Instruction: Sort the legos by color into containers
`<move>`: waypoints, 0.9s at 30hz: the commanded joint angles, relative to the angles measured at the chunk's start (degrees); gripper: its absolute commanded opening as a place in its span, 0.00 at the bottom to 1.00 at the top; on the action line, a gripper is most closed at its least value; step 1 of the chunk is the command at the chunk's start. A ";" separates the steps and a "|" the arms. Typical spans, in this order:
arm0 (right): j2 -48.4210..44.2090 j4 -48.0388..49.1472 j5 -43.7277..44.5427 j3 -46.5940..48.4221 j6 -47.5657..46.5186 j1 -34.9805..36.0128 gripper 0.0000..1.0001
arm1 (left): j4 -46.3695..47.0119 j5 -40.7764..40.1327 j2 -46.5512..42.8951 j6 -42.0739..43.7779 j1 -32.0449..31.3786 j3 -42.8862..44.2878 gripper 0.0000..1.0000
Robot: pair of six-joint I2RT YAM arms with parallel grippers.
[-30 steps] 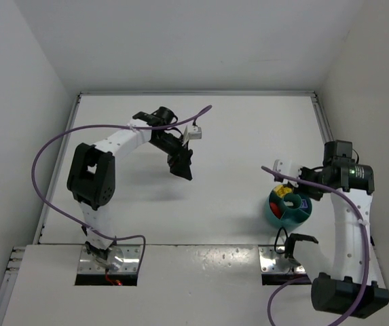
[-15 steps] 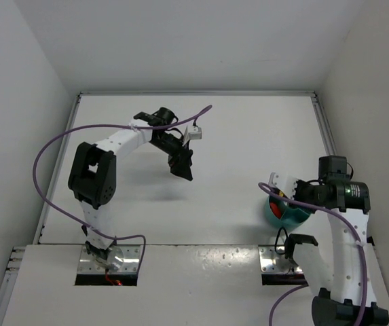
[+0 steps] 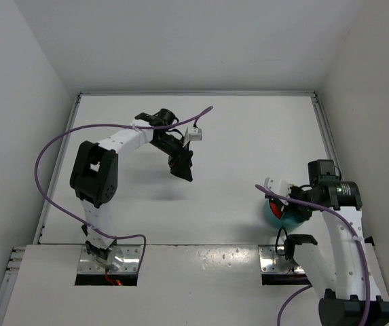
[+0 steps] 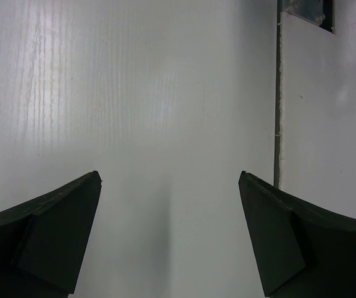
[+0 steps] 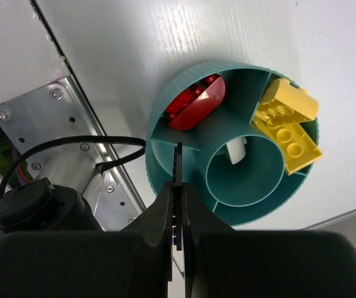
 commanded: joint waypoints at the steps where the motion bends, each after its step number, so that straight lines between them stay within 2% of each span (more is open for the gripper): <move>1: 0.25 -2.80 1.55 -0.50 2.70 1.26 0.00 | -0.05 2.35 0.53 1.58 0.68 1.08 0.99; 14: 1.83 -2.80 6.74 -2.87 3.41 1.80 0.00 | -0.05 2.87 1.58 1.58 0.68 1.08 0.99; 27: 5.17 -2.80 5.69 -1.73 3.41 1.80 0.02 | -0.05 3.40 2.11 1.58 0.68 1.08 0.99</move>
